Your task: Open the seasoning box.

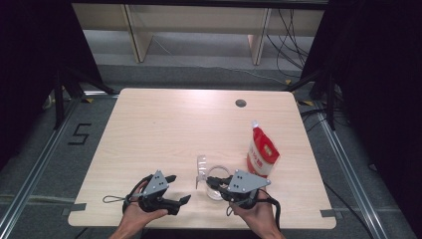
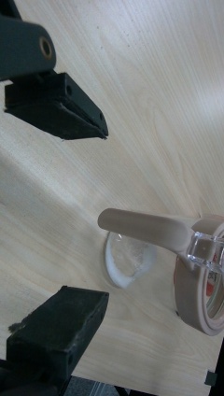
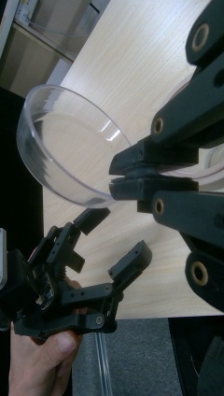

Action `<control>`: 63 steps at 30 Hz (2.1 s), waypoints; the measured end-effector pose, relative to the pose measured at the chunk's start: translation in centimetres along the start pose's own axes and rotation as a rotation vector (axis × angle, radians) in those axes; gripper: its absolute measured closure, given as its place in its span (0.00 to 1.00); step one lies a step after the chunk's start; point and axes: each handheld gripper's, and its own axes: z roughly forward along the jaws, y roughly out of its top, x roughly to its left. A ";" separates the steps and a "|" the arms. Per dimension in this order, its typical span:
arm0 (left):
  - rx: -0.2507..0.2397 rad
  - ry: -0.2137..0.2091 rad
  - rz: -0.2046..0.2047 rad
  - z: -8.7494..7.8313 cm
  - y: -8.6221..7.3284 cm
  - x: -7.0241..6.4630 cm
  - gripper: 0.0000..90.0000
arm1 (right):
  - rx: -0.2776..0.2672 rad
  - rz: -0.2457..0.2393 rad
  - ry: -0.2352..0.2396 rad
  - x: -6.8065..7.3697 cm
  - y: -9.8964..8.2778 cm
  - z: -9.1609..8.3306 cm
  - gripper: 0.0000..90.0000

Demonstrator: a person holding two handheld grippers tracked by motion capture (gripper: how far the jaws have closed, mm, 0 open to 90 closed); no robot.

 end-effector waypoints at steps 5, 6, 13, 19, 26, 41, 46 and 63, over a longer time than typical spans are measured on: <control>-0.001 -0.002 0.003 0.0 0.0 0.1 0.19 | -0.001 0.006 0.014 0.1 -0.1 0.1 0.95; -0.004 -0.004 0.000 0.0 0.0 0.0 0.19 | -0.007 0.004 0.006 0.0 -0.1 0.1 0.95; -0.008 -0.004 -0.014 0.0 0.0 0.0 0.18 | -0.011 0.023 -0.027 -0.7 -0.6 -0.9 0.86; -0.005 -0.010 -0.007 -0.2 0.0 0.0 0.18 | -0.017 0.076 -0.054 -1.5 -1.6 -2.3 0.81; -0.004 0.002 -0.023 -0.3 0.0 0.1 0.18 | -0.011 0.137 -0.108 -2.4 -3.1 -4.1 0.72; 0.007 -0.001 -0.026 -0.1 0.2 0.0 0.18 | 0.025 0.191 -0.125 -2.4 -5.7 -6.0 0.57; 0.006 -0.004 -0.035 0.0 0.4 -0.1 0.18 | 0.053 0.231 -0.122 -2.3 -6.5 -6.5 0.55; -0.003 -0.016 -0.036 0.1 0.5 -0.2 0.18 | 0.074 0.272 -0.177 -2.2 -8.5 -8.6 0.49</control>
